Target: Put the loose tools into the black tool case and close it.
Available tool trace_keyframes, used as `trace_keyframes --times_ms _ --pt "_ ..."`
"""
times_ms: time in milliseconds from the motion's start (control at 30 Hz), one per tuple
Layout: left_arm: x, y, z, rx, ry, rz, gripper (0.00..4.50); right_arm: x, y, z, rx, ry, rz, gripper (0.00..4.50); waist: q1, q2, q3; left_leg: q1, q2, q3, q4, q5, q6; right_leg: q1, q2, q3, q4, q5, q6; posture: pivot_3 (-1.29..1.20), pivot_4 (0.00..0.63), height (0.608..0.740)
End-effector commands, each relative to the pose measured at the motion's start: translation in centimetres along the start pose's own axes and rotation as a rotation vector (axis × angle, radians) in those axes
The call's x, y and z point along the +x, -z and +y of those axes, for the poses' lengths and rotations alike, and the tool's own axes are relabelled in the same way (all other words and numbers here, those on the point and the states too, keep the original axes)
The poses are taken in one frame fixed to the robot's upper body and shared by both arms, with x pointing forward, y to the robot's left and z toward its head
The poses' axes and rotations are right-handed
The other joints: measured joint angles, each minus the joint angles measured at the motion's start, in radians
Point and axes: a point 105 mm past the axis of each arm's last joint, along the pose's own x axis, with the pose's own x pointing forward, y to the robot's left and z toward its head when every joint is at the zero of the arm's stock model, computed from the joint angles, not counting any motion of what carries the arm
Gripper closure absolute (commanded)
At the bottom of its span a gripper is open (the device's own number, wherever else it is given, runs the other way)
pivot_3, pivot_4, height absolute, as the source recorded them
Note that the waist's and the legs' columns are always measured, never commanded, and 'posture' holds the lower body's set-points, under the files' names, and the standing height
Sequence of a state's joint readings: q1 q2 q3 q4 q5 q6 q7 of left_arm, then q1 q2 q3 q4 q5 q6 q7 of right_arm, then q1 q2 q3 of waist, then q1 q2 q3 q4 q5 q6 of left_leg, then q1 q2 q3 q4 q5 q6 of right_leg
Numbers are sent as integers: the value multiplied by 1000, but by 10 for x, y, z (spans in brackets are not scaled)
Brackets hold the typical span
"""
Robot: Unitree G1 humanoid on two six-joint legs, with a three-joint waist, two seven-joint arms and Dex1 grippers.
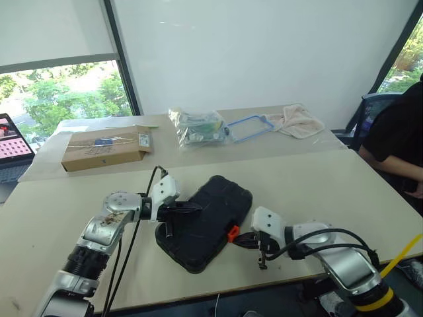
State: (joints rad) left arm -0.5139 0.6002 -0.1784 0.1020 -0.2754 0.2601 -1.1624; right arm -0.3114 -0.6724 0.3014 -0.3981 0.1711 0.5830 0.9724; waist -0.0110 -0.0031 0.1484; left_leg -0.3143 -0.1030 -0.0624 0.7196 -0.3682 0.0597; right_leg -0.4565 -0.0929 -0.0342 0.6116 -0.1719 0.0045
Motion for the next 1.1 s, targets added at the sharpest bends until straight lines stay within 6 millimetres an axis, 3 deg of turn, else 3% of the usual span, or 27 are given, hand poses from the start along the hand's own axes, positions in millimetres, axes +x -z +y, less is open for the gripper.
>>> trace_keyframes --times_ms 33,467,833,1100 --pt "9 38 -15 -98 45 115 4474 -9 -31 -3 -92 13 -82 4500 0 0 0 0 0 0 0 0 0 0 0 0 0 0 0 0 150 740" --pt "11 34 -15 -100 44 106 4474 -17 -34 -12 -106 49 -86 4500 6 1 -1 1 0 0 0 0 0 1 0 0 0 0 0 0 150 740" --pt "10 31 -14 -97 36 106 4474 -11 -14 -7 -93 19 -9 4500 8 1 -1 1 0 0 0 0 0 1 -1 0 0 0 0 0 150 740" --pt "10 30 -15 -100 33 105 4474 -5 -14 -11 -122 25 -11 4500 8 1 -1 1 0 0 -1 0 0 1 -1 0 -1 0 0 0 150 740"
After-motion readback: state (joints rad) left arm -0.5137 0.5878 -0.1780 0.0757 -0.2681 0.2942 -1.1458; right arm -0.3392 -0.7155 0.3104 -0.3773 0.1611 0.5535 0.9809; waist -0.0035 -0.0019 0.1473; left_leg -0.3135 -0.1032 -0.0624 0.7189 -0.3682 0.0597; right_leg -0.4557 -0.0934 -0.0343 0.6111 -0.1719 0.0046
